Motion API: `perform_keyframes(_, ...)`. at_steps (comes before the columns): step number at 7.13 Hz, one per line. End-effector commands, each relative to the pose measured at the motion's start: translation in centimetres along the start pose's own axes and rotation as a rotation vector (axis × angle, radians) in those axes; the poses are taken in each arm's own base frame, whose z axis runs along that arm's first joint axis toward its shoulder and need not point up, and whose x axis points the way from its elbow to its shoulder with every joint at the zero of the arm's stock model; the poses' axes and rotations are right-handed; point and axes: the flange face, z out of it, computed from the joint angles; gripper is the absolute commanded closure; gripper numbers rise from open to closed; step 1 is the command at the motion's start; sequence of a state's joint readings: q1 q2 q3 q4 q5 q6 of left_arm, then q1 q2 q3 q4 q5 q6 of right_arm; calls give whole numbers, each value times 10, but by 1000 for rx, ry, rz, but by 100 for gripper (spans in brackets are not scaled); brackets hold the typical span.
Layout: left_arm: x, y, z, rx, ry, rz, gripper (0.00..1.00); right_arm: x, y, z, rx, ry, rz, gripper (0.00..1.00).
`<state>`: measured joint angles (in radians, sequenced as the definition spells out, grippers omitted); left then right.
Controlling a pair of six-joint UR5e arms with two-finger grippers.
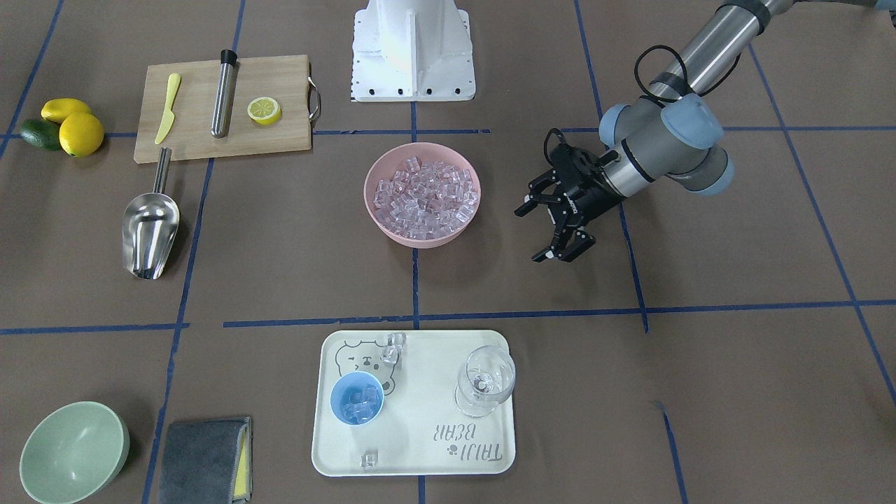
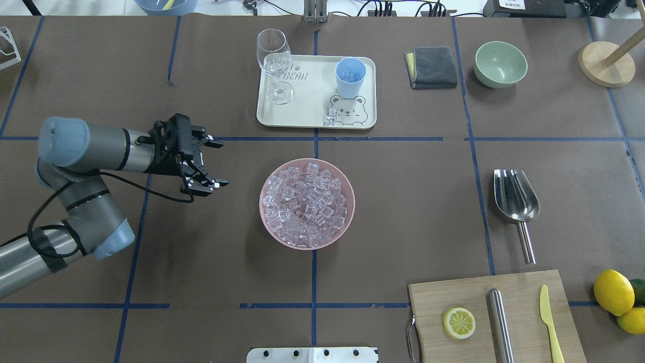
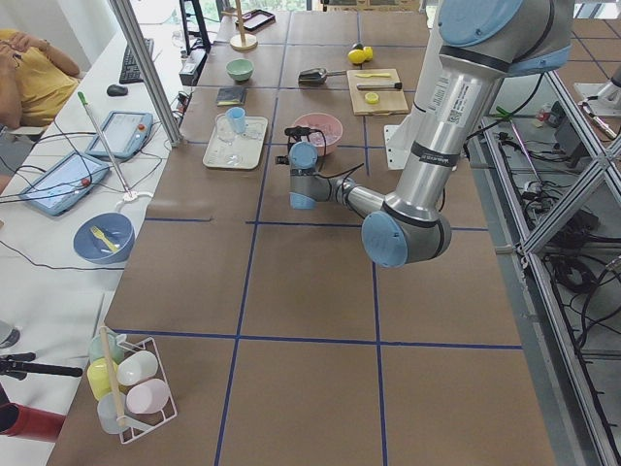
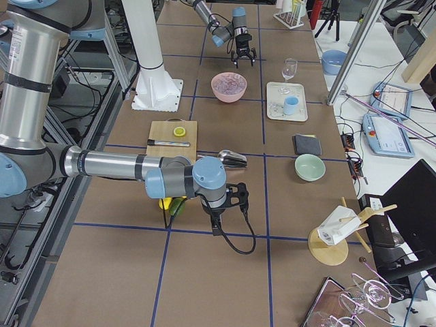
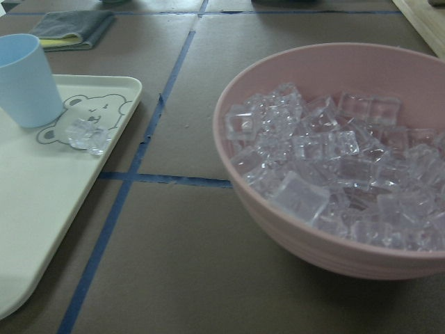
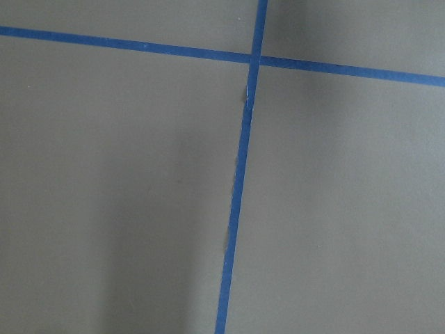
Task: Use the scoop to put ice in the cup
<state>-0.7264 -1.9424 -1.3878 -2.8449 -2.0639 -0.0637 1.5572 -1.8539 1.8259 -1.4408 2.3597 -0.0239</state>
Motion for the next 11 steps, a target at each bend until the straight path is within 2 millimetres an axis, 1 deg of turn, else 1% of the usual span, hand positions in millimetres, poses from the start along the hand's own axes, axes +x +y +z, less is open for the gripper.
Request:
perform_keyframes(1, -68, 38, -63, -173, -63, -160, 0, -5, -1, -13, -30, 23, 42, 0)
perform_keyframes(2, -95, 45, -99, -250, -57, -261, 0, -6, -2, -13, -30, 31, 54, 0)
perform_keyframes(3, -128, 53, -147, -326, -60, -408, 0, -6, -3, -13, -29, 33, 53, 0)
perform_keyframes(4, -154, 70, -211, -381, -92, -577, 0, -7, -7, -15, -23, 33, 49, 1)
perform_keyframes(5, -168, 94, -258, -391, -164, -655, 0, -7, -8, -15, -24, 31, 50, 0)
perform_keyframes(6, -182, 124, -307, -385, -240, -718, 0, -7, -9, -14, -28, 22, 56, 0)
perform_keyframes(7, -182, 151, -325, -412, -262, -773, 0, -9, -13, -15, -24, 18, 50, 0)
perform_keyframes(8, -194, 171, -362, -450, -315, -905, 0, -10, -16, -16, -22, 12, 48, 0)
perform_keyframes(9, -200, 182, -387, -486, -351, -993, 0, -11, -18, -17, -17, 16, 44, 0)
perform_keyframes(10, -203, 187, -394, -549, -374, -882, 0, -11, -18, -17, -18, 13, 45, 0)
perform_keyframes(11, -206, 202, -411, -625, -404, -930, 0, -12, -17, -18, -15, 15, 42, 0)
